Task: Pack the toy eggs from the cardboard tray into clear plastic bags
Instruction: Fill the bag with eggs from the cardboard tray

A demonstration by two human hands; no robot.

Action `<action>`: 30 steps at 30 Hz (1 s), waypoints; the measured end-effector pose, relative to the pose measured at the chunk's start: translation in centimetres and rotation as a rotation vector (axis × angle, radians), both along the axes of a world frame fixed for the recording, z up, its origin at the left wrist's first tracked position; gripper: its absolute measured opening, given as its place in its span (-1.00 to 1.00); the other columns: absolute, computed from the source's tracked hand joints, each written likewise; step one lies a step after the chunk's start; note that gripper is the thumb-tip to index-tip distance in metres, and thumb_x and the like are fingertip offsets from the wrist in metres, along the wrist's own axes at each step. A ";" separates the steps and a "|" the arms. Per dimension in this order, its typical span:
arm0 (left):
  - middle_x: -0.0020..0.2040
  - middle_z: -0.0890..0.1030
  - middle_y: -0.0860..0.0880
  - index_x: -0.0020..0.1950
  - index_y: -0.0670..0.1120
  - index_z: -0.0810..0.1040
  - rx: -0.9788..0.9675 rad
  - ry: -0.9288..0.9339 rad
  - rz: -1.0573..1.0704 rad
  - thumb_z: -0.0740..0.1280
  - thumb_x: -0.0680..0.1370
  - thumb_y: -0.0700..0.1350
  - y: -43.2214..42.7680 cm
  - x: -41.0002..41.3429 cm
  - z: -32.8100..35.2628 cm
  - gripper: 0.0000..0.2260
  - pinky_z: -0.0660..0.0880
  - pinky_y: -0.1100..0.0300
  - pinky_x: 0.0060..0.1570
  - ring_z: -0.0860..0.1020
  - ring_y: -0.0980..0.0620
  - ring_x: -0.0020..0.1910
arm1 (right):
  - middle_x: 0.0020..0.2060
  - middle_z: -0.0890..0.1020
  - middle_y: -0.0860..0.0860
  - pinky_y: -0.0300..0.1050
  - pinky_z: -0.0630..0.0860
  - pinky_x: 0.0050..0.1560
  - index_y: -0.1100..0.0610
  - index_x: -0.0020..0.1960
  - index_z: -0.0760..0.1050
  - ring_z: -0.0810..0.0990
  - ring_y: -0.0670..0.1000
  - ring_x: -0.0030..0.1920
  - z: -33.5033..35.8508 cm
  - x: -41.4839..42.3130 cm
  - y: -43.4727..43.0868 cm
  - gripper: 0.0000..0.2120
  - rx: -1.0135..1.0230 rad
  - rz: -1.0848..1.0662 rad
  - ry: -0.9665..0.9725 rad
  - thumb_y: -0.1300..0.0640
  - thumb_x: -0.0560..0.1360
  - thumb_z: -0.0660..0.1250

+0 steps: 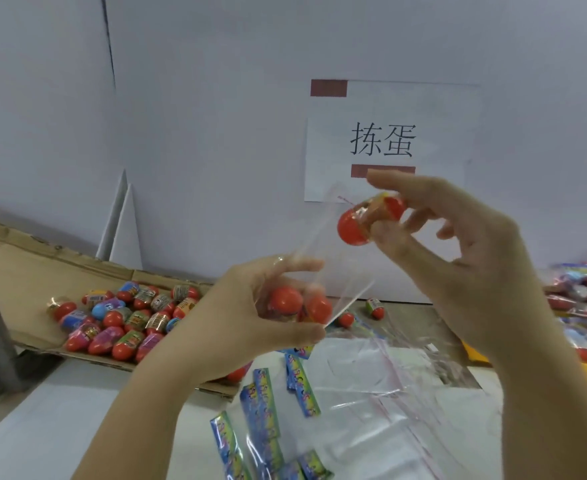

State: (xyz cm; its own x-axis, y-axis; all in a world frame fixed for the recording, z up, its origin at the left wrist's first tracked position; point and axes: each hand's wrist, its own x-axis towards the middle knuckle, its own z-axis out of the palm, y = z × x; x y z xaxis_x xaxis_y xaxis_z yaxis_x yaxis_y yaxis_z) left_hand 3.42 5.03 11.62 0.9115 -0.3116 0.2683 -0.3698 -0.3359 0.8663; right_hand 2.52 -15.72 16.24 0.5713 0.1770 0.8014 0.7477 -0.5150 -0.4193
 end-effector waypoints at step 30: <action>-0.04 0.71 0.05 0.13 0.03 0.62 -0.127 0.001 -0.155 0.38 0.40 0.14 -1.7 -0.4 -0.1 -0.64 0.53 0.39 -0.07 0.67 0.12 -0.06 | 0.05 0.60 -0.21 -0.37 0.35 0.09 -0.19 -0.14 0.59 0.53 -0.26 0.13 -0.3 0.8 -0.7 -0.69 0.011 0.097 0.161 -0.27 0.19 0.54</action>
